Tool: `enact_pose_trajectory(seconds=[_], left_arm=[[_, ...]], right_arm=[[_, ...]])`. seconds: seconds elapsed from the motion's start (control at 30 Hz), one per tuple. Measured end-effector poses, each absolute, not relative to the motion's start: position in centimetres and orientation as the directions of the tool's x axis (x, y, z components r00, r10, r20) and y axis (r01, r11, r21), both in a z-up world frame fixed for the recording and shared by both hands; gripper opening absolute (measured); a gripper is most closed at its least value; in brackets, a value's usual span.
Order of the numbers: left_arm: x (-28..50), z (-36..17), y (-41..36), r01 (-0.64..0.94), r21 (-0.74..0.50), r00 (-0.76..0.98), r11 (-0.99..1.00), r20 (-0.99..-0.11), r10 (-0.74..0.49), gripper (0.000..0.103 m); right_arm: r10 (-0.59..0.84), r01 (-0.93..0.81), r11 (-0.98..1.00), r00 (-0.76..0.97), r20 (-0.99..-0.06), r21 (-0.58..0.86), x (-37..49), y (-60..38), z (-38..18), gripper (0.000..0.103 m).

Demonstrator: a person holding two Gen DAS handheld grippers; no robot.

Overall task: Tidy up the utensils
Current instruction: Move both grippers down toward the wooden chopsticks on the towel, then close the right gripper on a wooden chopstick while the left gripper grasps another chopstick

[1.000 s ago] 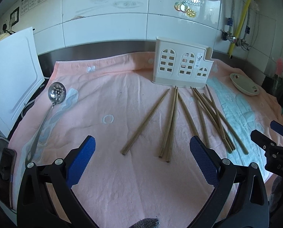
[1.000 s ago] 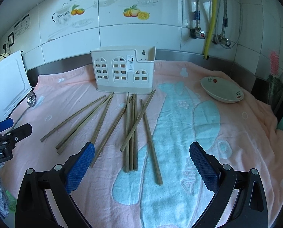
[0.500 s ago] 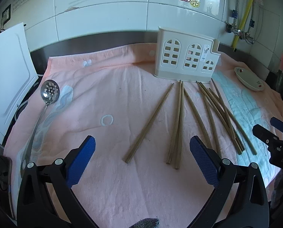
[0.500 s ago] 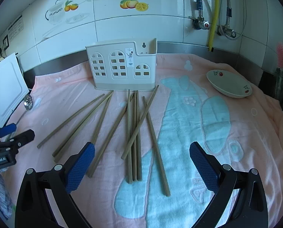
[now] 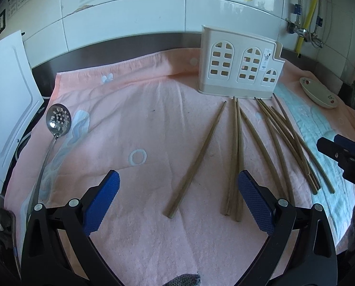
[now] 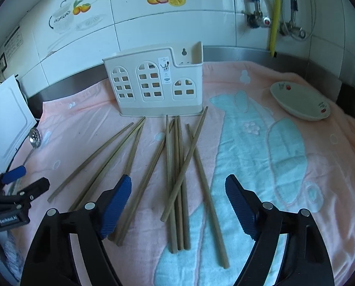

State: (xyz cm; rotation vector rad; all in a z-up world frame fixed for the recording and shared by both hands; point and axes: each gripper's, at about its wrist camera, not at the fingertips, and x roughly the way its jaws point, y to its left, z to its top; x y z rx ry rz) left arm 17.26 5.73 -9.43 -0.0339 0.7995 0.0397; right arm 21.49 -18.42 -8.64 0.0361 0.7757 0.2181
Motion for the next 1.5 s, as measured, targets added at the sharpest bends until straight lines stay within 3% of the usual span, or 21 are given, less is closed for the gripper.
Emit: enact_pose_trajectory(seconds=[0.17, 0.43, 0.57, 0.87, 1.17, 1.37, 1.5], left_arm=[[17.5, -9.9, 6.3, -0.048, -0.025, 0.692, 0.999, -0.722, 0.016, 0.097], [18.0, -10.3, 6.7, -0.039, -0.035, 0.694, 0.999, -0.720, 0.002, 0.096], [18.3, -10.6, 6.7, -0.027, -0.042, 0.687, 0.999, -0.726, -0.012, 0.088], [18.8, -11.1, 6.5, 0.027, -0.089, 0.675, 0.996, -0.733, -0.084, 0.057], [19.6, -11.6, 5.2, 0.104, -0.073, 0.657, 0.992, -0.744, -0.124, 0.045], [20.9, -12.6, 5.3, 0.124, -0.092, 0.619, 0.988, -0.771, -0.150, 0.032], [21.5, -13.3, 5.5, 0.124, -0.099, 0.594, 0.987, -0.790, -0.154, 0.031]], right_arm=[[0.218, -0.180, 0.975, 0.678, -0.702, 0.129, 22.4, -18.0, -9.4, 0.061], [0.217, -0.161, 0.976, 0.661, -0.719, 0.147, 23.6, -17.8, -10.4, 0.049], [0.228, -0.169, 0.973, 0.650, -0.725, 0.156, 24.1, -17.5, -10.6, 0.040], [0.230, -0.150, 0.973, 0.624, -0.747, 0.174, 25.2, -17.6, -11.8, 0.021], [0.220, -0.134, 0.975, 0.609, -0.762, 0.175, 26.0, -17.5, -12.7, 0.009], [0.217, -0.120, 0.976, 0.615, -0.758, 0.183, 25.9, -18.3, -12.7, 0.008], [0.211, -0.117, 0.977, 0.629, -0.748, 0.177, 25.5, -18.9, -12.2, 0.008]])
